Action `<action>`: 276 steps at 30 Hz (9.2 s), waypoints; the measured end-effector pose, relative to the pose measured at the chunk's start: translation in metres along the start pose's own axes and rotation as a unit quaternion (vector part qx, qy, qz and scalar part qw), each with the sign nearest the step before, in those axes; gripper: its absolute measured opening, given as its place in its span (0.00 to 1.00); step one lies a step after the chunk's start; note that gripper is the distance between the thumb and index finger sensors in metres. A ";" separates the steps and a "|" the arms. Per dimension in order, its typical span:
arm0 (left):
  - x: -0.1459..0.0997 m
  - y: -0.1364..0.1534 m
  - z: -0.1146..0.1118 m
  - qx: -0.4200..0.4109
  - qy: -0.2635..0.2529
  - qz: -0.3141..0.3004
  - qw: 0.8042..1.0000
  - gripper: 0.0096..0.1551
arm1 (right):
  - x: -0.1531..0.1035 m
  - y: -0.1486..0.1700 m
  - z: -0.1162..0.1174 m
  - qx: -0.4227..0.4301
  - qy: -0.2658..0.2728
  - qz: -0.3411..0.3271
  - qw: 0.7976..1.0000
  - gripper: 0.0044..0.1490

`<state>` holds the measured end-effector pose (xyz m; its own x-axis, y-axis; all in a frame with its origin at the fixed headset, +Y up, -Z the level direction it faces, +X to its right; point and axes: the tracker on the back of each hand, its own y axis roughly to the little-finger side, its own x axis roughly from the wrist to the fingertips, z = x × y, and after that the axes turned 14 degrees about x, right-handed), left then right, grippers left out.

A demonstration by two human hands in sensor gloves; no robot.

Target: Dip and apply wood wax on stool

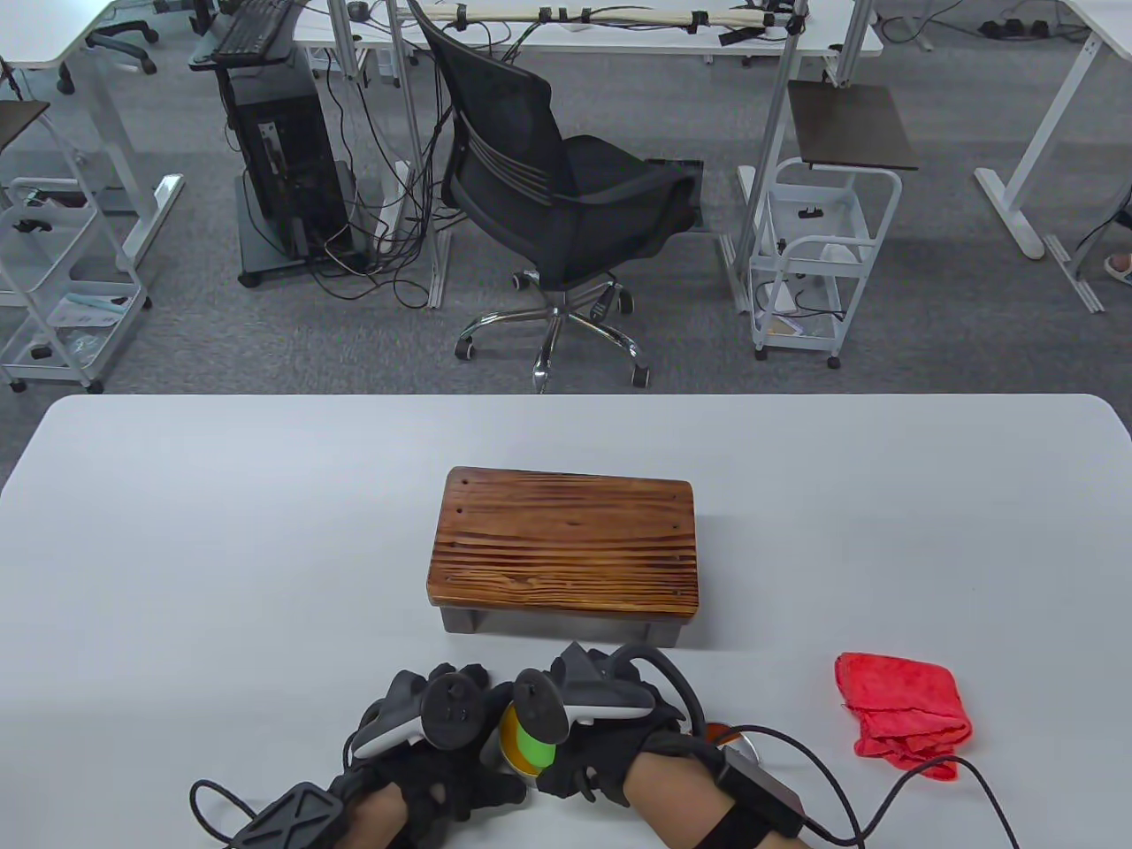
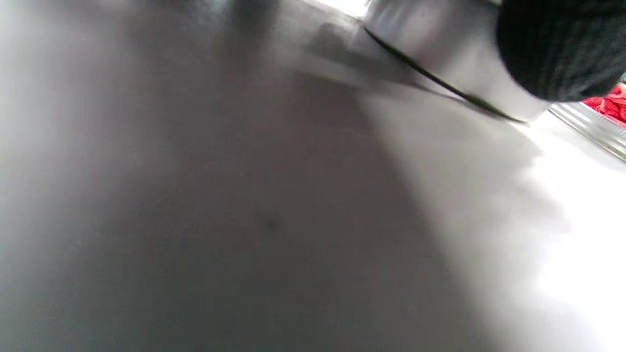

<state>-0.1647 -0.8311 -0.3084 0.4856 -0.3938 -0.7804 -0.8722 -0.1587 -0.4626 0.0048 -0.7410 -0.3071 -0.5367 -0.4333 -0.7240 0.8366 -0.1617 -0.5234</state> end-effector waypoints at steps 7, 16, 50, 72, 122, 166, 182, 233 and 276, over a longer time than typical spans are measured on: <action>0.000 0.000 0.000 0.000 0.003 0.000 1.000 0.57 | 0.001 -0.004 0.003 -0.012 0.003 0.001 1.000 0.55; 0.001 0.000 0.000 0.001 0.003 0.001 1.000 0.57 | 0.002 -0.010 0.005 -0.017 0.011 -0.003 1.000 0.54; -0.013 0.006 0.009 0.005 -0.031 0.007 0.999 0.64 | -0.015 0.006 -0.015 0.060 0.079 -0.020 0.995 0.64; 0.016 0.093 0.097 -0.158 -0.238 0.128 0.950 0.66 | -0.005 0.187 -0.126 0.214 0.183 0.189 0.941 0.65; 0.040 0.101 0.086 -0.179 -0.227 0.137 0.947 0.67 | 0.093 0.162 -0.138 0.147 0.146 0.228 0.951 0.62; 0.042 0.102 0.086 -0.188 -0.224 0.126 0.948 0.67 | 0.130 0.125 -0.152 0.156 0.119 0.226 0.954 0.61; 0.042 0.103 0.087 -0.191 -0.223 0.125 0.948 0.67 | 0.156 0.093 -0.155 0.176 0.119 0.198 0.957 0.61; 0.043 0.105 0.086 -0.196 -0.224 0.120 0.947 0.67 | 0.172 0.059 -0.161 0.177 0.105 0.149 0.967 0.62; 0.043 0.106 0.086 -0.192 -0.221 0.120 0.949 0.67 | -0.035 0.293 -0.093 0.252 0.319 0.380 0.831 0.69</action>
<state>-0.2316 -0.7869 -0.4274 0.1736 -0.0562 -0.9832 -0.8769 -0.4631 -0.1284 0.2583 -0.6905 -0.4773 0.3534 -0.0474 -0.9343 0.8135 -0.4775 0.3319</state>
